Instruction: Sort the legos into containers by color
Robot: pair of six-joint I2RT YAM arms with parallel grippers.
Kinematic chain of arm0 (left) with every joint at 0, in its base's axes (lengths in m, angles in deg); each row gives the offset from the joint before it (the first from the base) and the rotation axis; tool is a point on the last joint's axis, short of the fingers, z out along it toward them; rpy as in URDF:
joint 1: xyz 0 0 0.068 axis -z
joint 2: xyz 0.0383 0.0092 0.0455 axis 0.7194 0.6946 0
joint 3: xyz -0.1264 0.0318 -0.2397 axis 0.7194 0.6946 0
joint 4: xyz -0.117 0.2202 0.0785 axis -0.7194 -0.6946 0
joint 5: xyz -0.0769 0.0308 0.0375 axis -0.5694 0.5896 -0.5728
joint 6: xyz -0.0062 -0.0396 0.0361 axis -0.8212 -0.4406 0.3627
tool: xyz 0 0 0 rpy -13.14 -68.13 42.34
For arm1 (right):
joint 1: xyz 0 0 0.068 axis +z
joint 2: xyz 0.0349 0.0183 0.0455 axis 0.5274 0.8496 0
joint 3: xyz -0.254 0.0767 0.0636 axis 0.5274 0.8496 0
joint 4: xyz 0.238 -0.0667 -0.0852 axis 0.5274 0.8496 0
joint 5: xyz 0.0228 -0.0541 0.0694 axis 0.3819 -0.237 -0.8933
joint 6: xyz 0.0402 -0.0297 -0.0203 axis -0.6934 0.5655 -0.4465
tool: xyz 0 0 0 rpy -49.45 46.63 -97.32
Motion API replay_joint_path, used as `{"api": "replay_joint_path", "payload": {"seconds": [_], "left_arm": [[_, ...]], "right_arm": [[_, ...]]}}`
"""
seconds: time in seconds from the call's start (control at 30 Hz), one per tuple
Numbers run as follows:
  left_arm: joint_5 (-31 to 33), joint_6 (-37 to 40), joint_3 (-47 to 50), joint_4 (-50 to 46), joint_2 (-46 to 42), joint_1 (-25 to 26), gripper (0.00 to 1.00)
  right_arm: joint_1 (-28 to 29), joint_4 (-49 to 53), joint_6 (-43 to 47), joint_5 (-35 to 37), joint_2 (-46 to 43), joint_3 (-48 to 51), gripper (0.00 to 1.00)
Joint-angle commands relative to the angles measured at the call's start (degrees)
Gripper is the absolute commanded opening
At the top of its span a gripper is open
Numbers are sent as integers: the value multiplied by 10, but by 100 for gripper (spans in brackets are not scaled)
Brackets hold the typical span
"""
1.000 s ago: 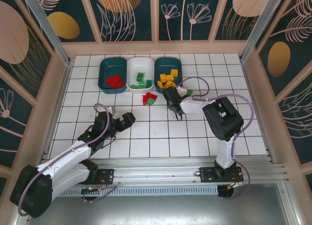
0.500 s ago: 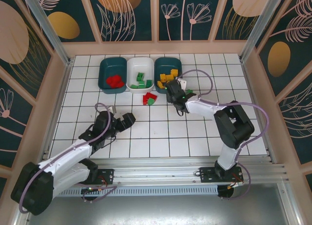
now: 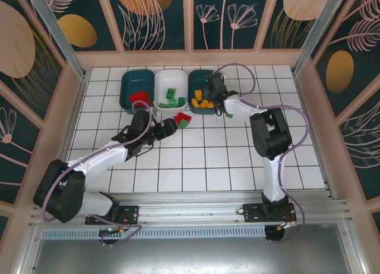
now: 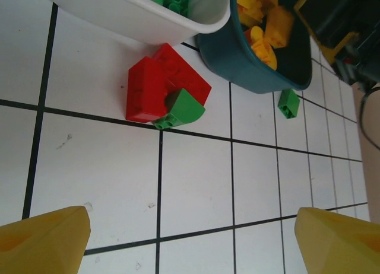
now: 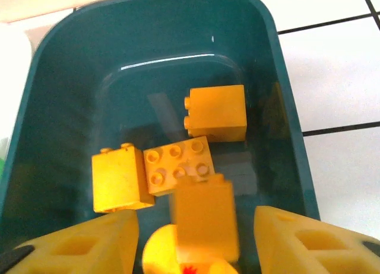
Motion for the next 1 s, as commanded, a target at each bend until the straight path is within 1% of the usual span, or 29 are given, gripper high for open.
{"api": "replay_joint_path", "payload": {"seconds": [0.0, 0.1, 0.17, 0.27, 0.33, 0.43, 0.53, 0.73, 0.97], "left_arm": [[5, 24, -16, -26, 22, 2, 88], [-1, 24, -22, -21, 32, 2, 88], [-1, 25, -22, -20, 32, 2, 88], [4, 26, -9, -19, 15, 2, 87], [17, 26, 7, -19, -6, 2, 87], [42, 26, 35, -24, -44, 2, 88], [62, 24, 57, -39, -80, 2, 90], [80, 9, 102, -53, -145, 2, 92], [87, 2, 130, -64, -183, 2, 92]], "right_arm": [[0, 17, 19, -2, -12, -33, 61], [-2, 7, 20, 17, -52, 1, 62], [-10, -5, 6, 45, -96, 56, 62], [-42, -26, -38, 42, -157, 154, 62], [-63, -26, -53, 37, -172, 194, 61], [-93, -13, -59, 3, -161, 211, 61], [-112, 5, -63, -28, -129, 202, 61], [-116, 14, -47, -79, -66, 173, 63], [-114, 10, -64, -66, -48, 194, 62]]}}
